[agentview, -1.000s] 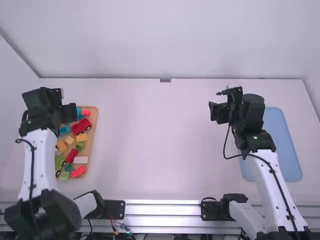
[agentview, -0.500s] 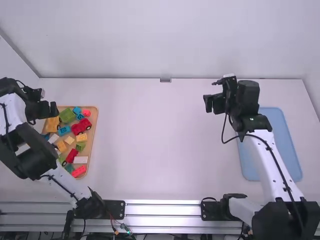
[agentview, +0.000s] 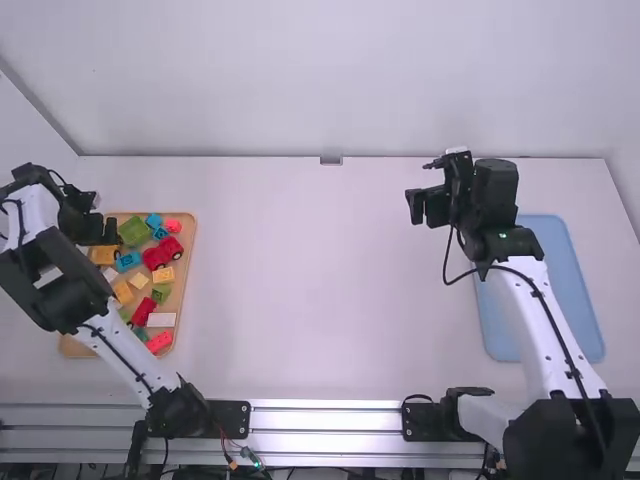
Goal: Assemble lego blocks to make yellow taxi
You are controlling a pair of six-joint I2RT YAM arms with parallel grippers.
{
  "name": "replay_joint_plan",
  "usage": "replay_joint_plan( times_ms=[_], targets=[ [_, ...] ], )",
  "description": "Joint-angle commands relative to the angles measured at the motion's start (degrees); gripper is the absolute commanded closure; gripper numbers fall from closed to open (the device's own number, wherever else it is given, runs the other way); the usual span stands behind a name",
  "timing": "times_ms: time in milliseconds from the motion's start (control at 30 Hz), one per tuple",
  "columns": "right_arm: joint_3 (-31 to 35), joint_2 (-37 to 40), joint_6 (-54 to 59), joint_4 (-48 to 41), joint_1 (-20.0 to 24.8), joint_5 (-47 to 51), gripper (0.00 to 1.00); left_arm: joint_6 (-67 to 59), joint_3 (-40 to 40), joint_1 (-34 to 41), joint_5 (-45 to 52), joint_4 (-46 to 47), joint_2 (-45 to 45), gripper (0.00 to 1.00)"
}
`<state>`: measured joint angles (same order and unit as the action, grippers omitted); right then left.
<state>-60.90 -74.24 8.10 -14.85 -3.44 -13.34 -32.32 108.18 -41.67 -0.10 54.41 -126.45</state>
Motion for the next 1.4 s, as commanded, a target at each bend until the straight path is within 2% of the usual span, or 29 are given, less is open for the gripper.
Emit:
replay_joint_plan(
  times_ms=[0, 467, 733, 933, 1367],
  targets=[
    [-2.1, -0.3, -0.2, -0.6, -0.4, -0.3, 0.02, -2.8, 0.7, -0.4, -0.3, 0.2, -1.3, 0.00],
    [-2.1, -0.3, -0.8, -0.8, -0.4, -0.4, 0.02, -7.1, -3.3, -2.7, 4.0, -3.1, -1.3, 0.03],
    [-2.1, -0.3, -0.8, -0.8, -0.5, -0.4, 0.02, -6.0, -7.7, -3.3, 4.6, -8.6, -1.3, 0.04],
    [-2.1, -0.3, -0.8, -0.7, -0.5, -0.4, 0.01, -6.1, -10.1, -3.3, 9.4, -12.4, -1.3, 0.06],
    [-2.1, -0.3, -0.8, -1.0, -0.5, -0.3, 0.02, -3.1, -16.7, -3.3, 8.0, -20.6, -1.4, 0.09]
  ],
)
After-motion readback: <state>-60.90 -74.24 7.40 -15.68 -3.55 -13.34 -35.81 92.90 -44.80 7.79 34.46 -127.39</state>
